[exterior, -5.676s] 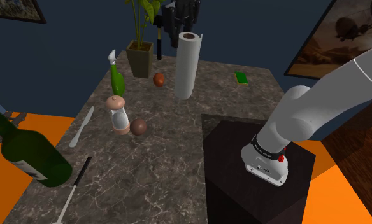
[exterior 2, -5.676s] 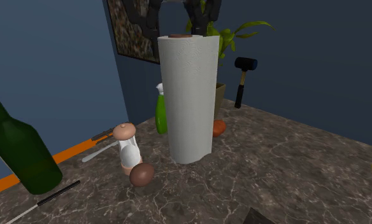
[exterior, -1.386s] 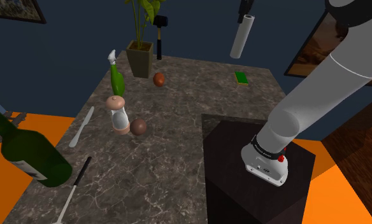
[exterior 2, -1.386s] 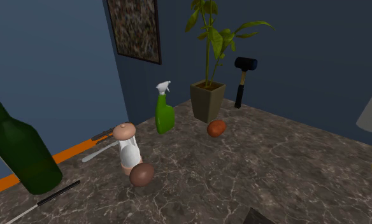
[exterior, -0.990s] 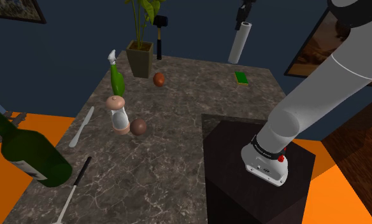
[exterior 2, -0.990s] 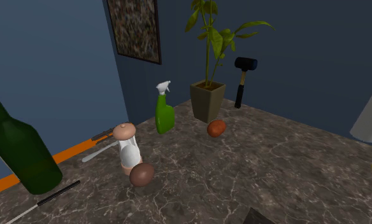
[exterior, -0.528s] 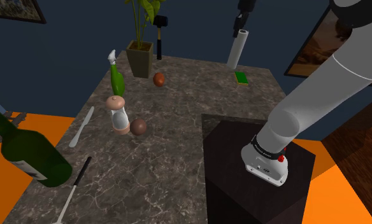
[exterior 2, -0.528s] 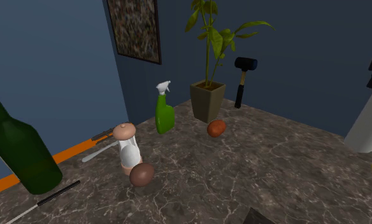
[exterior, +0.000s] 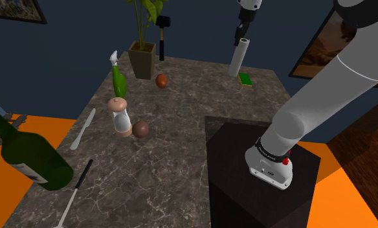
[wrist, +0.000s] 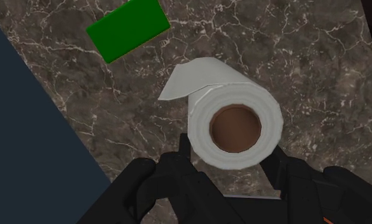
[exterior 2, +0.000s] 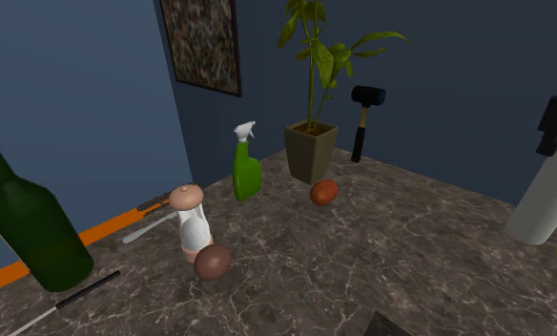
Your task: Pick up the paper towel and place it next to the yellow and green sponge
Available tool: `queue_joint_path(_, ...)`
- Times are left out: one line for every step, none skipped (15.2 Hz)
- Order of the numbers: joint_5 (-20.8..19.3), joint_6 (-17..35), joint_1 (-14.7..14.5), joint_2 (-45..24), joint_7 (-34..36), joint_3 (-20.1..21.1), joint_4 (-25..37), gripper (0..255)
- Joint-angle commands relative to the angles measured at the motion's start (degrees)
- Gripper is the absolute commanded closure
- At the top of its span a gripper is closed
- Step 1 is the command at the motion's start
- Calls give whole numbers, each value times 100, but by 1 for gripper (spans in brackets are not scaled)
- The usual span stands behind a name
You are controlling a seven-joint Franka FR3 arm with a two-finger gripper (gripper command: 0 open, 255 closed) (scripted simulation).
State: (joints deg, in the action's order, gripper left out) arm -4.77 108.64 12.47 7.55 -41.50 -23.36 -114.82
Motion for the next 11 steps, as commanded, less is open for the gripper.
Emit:
queue_joint_path(7,166,3,-31,-4,-9,-134,255)
queue_joint_path(10,243,5,-45,-5,-13,-197,255)
queue_joint_path(14,319,6,-60,-7,-18,-260,255)
queue_joint_path(18,396,8,-76,-9,-22,-321,255)
queue_joint_path(23,472,9,-94,-12,-26,-381,255)
queue_joint_path(28,549,11,-113,-15,-30,-440,255)
queue_joint_path(34,626,12,-133,-19,-35,-498,255)
queue_joint_path(40,702,14,-155,-23,-39,-554,255)
queue_joint_path(47,779,15,-178,-27,-44,-609,255)
queue_joint_path(55,856,16,-202,-32,-49,-663,255)
queue_joint_path(63,933,17,-228,-38,-53,-716,255)
